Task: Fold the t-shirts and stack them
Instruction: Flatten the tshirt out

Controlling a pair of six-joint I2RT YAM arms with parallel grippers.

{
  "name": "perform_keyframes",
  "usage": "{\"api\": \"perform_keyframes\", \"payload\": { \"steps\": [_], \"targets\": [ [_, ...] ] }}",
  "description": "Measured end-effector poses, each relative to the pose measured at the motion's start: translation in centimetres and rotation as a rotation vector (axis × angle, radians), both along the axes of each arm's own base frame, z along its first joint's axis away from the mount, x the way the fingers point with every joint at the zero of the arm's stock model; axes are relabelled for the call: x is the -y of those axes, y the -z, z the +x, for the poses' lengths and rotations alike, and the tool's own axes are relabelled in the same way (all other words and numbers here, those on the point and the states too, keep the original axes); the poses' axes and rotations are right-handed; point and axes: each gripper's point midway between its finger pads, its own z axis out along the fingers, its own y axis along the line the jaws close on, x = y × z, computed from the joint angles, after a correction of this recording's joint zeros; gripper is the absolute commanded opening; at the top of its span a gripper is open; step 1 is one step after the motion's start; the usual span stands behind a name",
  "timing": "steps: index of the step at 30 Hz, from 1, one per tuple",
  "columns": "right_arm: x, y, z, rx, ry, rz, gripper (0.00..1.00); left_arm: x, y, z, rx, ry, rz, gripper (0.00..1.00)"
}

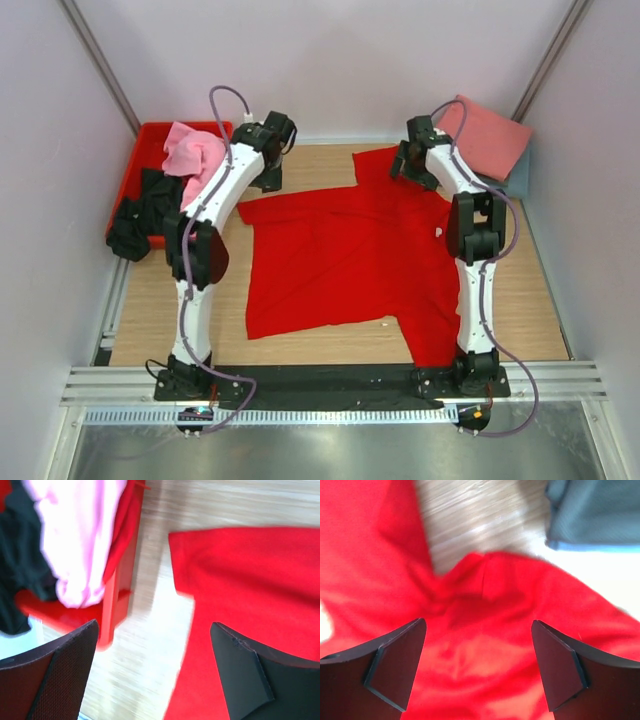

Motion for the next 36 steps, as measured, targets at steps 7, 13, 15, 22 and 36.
{"api": "perform_keyframes", "payload": {
  "steps": [7,13,15,22,36],
  "targets": [
    [-0.7,-8.4,-5.6,0.099,-0.037,0.014,0.94,3.7,-6.0,-8.6,0.123,0.096,-0.146,0.92],
    [-0.8,-11.2,-12.0,0.158,-0.071,0.032,0.94,3.9,4.1,-18.6,-0.090,0.091,-0.241,0.83],
    [-0.4,-10.3,-13.9,0.136,-0.075,0.027,0.94,3.4,7.8,-22.0,-0.180,0.070,-0.257,0.81],
    [0.6,-7.6,-19.2,0.064,-0.078,0.016,0.94,3.3,12.6,-27.7,-0.249,0.006,-0.405,0.67],
    [-5.4,-8.5,-16.2,0.104,-0.223,0.093,0.93,4.6,13.7,-28.5,-0.141,-0.060,-0.587,0.00]
  ]
}}
